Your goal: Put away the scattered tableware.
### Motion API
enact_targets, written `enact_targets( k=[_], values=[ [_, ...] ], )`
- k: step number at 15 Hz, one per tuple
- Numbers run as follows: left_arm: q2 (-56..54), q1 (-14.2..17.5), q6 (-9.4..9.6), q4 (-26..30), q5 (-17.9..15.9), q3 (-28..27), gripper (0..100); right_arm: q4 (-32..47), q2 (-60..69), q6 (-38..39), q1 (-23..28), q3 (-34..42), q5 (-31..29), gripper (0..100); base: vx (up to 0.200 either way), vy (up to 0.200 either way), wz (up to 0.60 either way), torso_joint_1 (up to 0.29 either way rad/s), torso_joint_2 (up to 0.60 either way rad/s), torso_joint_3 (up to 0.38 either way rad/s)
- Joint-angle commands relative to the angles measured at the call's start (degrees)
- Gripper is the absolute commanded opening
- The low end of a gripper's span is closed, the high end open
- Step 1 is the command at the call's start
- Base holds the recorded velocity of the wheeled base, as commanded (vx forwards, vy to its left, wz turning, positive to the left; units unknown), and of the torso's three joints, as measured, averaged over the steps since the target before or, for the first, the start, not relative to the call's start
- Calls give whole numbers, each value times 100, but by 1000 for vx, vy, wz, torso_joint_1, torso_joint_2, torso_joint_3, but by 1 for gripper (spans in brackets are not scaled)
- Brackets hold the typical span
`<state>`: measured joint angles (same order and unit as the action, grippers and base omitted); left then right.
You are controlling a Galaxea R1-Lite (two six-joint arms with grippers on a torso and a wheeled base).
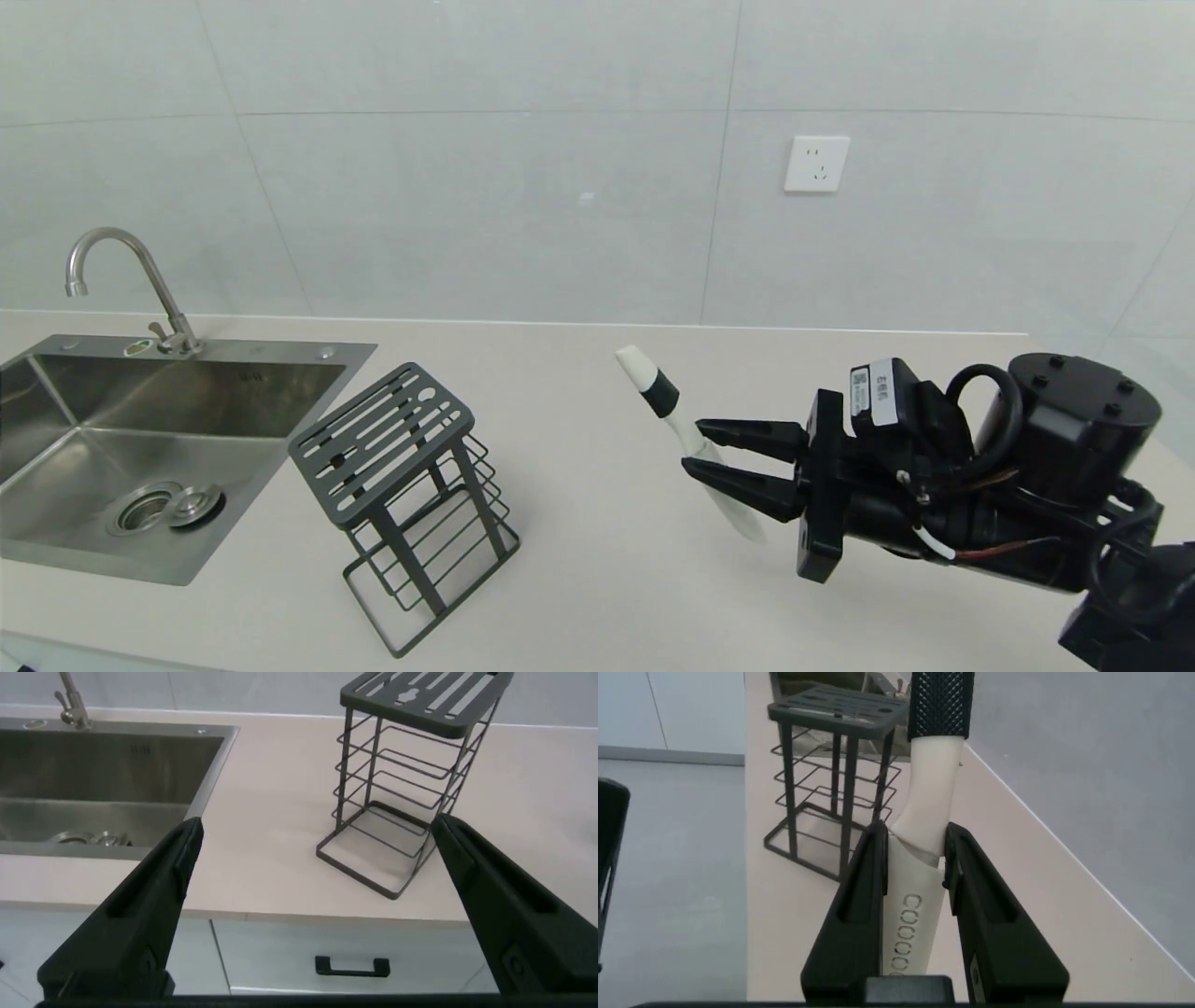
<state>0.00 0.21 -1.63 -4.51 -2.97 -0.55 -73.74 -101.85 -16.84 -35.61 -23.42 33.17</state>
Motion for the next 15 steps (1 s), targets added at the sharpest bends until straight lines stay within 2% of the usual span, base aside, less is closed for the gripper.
enact_targets(
  k=[1,2,3,4,6,8,9,11,12,13,14,15],
  values=[
    [299,120,-56,-692,-54,-1105,100,0,245,-39,-16,241,-4,0,0,0,0,0,0,0],
    [791,278,-4,-621,-291,-2037,100,9,254,-66,-34,364,-12,0,0,0,0,0,0,0],
    [879,208,-21,-551,-696,-2055,100,9,254,-66,-87,329,-12,0,0,0,0,0,0,0],
    [1028,76,-144,-384,-1346,-2028,100,0,236,-66,-122,276,-12,0,0,0,0,0,0,0],
    [1547,-311,-926,-358,-2120,-2063,100,0,236,-48,-201,241,-12,0,0,0,0,0,0,0],
    [1951,-654,-1111,-568,-2612,-2107,100,0,262,-30,-333,294,-12,0,0,0,0,0,0,0],
    [2364,-1304,-1524,-1175,-3157,-2072,100,9,271,-22,-412,329,-21,0,0,0,0,0,0,0],
    [2848,-1831,-2262,-2036,-3227,-2063,100,9,298,-4,-482,329,-39,0,0,0,0,0,0,0],
    [3164,-1902,-2377,-2388,-3271,-2063,100,9,359,5,-491,338,-39,0,0,0,0,0,0,0],
    [3489,-2148,-2438,-2757,-3315,-2090,100,18,412,14,-561,329,-48,0,0,0,0,0,0,0],
    [3744,-2429,-2640,-3082,-3315,-2107,100,18,465,22,-623,329,-56,0,0,0,0,0,0,0],
    [3894,-2561,-2851,-3284,-3315,-2072,100,18,500,22,-632,338,-65,0,0,0,0,0,0,0]
  ],
)
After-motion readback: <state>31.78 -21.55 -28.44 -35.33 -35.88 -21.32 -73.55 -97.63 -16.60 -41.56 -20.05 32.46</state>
